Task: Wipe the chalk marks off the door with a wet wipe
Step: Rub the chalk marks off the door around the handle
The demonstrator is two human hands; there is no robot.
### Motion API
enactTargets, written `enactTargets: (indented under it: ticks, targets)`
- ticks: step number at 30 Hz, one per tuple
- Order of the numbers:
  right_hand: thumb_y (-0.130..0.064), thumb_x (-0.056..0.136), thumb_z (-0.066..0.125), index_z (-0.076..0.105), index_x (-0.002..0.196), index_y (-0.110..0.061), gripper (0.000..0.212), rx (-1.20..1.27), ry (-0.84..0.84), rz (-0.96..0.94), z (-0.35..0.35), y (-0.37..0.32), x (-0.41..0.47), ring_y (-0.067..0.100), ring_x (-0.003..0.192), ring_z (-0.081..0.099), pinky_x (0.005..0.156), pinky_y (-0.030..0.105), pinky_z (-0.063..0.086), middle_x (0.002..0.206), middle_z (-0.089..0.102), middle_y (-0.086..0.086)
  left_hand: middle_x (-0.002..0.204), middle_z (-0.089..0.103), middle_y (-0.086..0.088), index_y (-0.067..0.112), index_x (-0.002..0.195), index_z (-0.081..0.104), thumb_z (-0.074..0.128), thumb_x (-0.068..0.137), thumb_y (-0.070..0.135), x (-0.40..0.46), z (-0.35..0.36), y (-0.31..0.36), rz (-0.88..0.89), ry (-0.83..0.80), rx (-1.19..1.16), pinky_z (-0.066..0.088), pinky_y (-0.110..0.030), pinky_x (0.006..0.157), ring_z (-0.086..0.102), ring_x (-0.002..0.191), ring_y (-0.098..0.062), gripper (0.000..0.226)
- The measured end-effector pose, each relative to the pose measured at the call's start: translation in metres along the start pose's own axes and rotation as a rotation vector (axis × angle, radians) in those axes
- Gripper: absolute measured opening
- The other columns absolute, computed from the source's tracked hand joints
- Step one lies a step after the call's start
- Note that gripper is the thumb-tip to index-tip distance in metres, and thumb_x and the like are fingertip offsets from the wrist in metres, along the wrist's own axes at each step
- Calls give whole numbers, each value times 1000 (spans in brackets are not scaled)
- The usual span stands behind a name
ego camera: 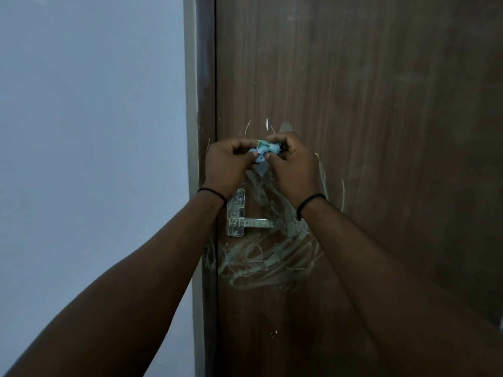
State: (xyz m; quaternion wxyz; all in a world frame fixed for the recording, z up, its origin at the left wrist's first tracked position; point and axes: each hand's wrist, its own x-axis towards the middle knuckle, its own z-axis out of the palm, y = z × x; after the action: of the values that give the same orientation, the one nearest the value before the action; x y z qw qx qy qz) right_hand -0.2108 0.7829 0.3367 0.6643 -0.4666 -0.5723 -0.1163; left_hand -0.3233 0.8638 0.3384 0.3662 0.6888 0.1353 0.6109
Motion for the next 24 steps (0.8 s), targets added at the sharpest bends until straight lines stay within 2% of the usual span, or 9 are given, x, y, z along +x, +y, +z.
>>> enactTargets:
  ticks: [2,4,6,9,11,14,16,20,24]
  targets:
    - [-5,83,69,66,98,-16,19,16,12,15,-1,0,-3,0,87,64,76,19,55,95,67,-10,89,75,-7,9,97,73,70,82,-4,-3,0,3,-8,-12,-20,57,-23,67,73,81,-17,20]
    - [-4,85,67,69,100,-10,17,25,-15,10,0,-1,-6,9,92,65,81,32,57,99,69,-2,87,75,-2,15,93,74,71,81,-4,-6,-2,3,19,-18,-5,55,-20,64,73,78,-13,23]
    - [-4,87,64,70,107,-7,21,46,-52,17,3,-3,-10,13,98,65,87,37,56,104,70,1,90,75,-2,14,95,75,70,82,-3,-9,-4,1,32,-5,6,56,-22,66,73,81,-14,22]
    - [-14,90,65,67,115,-8,26,100,-104,56,9,-5,-16,15,106,63,92,38,54,115,68,4,100,74,-9,6,108,72,67,87,0,-15,-8,-4,30,12,33,59,-30,73,72,90,-21,23]
    - [-14,91,63,68,111,-8,21,127,-94,80,10,-3,-19,16,105,63,91,40,54,112,68,4,99,74,-5,10,110,72,65,88,1,-20,-12,-5,35,-23,76,56,-22,72,72,89,-14,24]
    - [-2,88,64,68,101,-6,14,120,-44,106,9,4,-24,17,96,65,87,41,55,101,69,4,92,74,0,15,103,73,68,86,2,-29,-19,-7,73,-66,204,57,-24,74,72,85,-13,22]
    - [1,84,67,66,106,-6,23,127,-51,150,9,9,-28,19,98,65,87,40,56,105,68,7,86,73,0,15,96,75,70,84,5,-36,-25,-11,82,-10,349,58,-29,74,70,79,-14,16]
    - [-8,83,73,69,108,-8,26,7,-108,222,12,20,-43,19,92,67,83,39,57,103,71,8,78,71,1,18,88,73,60,85,7,-55,-39,-26,-47,159,440,60,-39,72,69,74,-19,17]
    - [-8,89,66,72,98,-11,12,-159,-232,176,22,26,-58,13,84,63,82,34,56,99,70,1,71,71,1,20,85,74,60,87,11,-75,-49,-44,-111,108,472,60,-39,62,68,64,-16,17]
